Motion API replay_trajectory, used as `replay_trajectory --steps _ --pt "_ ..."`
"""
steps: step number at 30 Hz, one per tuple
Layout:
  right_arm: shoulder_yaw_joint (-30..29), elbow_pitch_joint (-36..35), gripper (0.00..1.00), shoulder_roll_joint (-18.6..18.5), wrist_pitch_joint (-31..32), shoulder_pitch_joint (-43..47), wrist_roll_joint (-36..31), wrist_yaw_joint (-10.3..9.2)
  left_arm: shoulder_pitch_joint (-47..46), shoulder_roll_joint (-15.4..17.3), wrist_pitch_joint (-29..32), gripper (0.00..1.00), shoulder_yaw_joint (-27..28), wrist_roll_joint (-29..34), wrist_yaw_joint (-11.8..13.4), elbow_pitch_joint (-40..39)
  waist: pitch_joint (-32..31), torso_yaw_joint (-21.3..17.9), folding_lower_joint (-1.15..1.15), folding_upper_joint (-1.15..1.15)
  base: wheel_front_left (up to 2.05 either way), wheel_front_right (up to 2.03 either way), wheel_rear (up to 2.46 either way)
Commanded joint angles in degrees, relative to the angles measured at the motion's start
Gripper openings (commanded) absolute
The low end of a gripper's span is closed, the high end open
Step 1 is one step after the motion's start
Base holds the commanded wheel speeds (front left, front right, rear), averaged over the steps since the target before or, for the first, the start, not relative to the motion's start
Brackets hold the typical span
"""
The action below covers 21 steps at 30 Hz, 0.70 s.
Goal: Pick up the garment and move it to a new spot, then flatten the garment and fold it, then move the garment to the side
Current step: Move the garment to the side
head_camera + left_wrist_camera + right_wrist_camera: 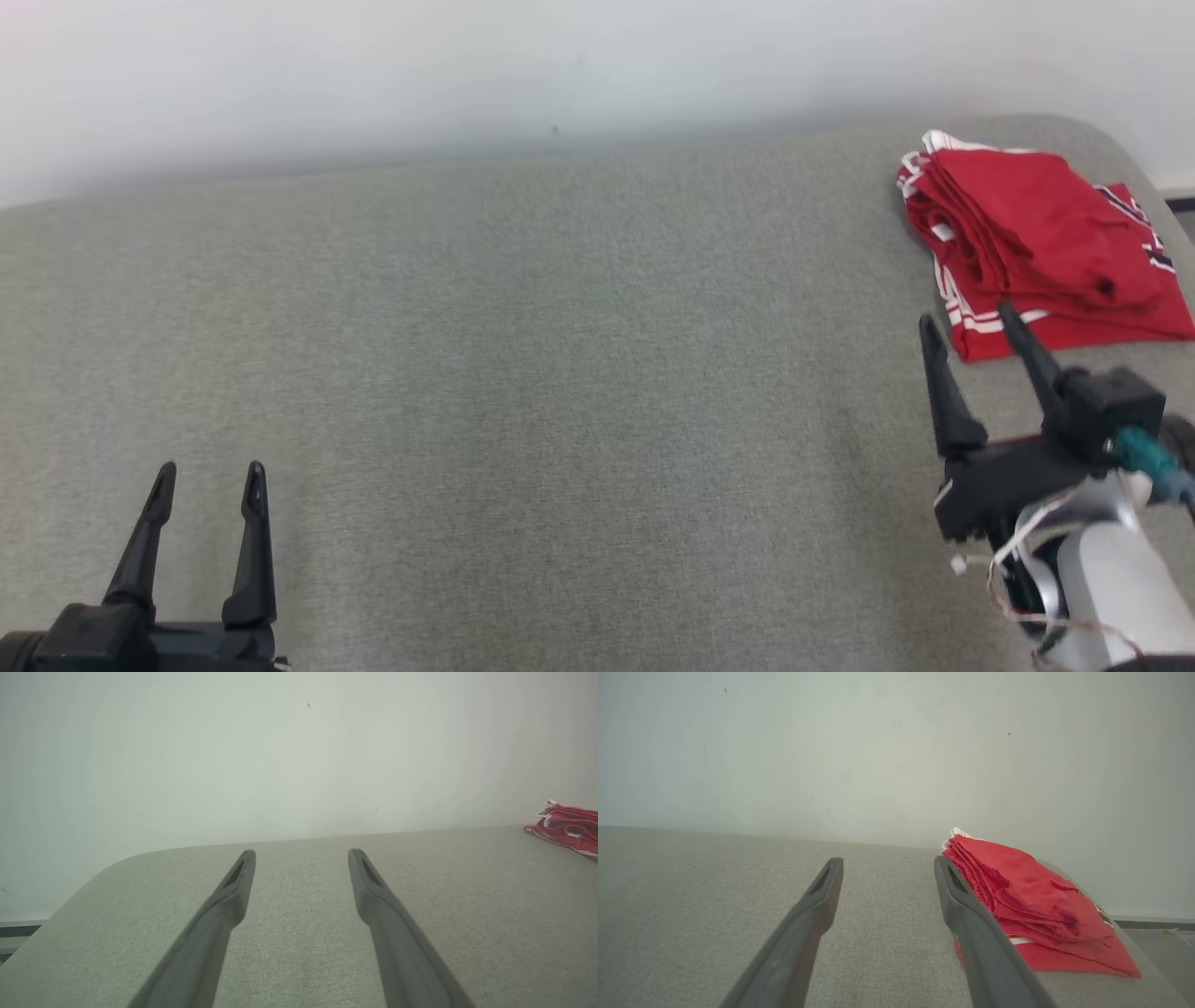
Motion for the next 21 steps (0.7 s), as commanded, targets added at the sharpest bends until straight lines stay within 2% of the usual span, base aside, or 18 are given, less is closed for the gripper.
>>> replay_trajectory --steps 1,15,21 --pt "-0.5 -1.1 1.0 0.7 -0.7 2.5 0.0 -0.13 1.0 -0.6 -0.2 1.0 0.4 0.6 -0.2 0.7 -2.6 2.2 0.02 0.01 0.0 0.0 0.0" --pt "-4.6 -9.4 1.0 7.2 -3.0 17.4 -1.2 -0.13 1.8 -3.3 -0.2 1.0 2.1 1.7 -1.5 5.7 -6.0 5.1 0.02 0.01 0.0 0.0 0.0" --pt "-4.8 -11.2 1.0 8.4 -3.7 21.4 -0.6 -0.13 2.1 -3.5 -0.2 1.0 2.5 1.9 -1.9 7.3 -6.7 5.1 0.02 0.01 0.0 0.0 0.0"
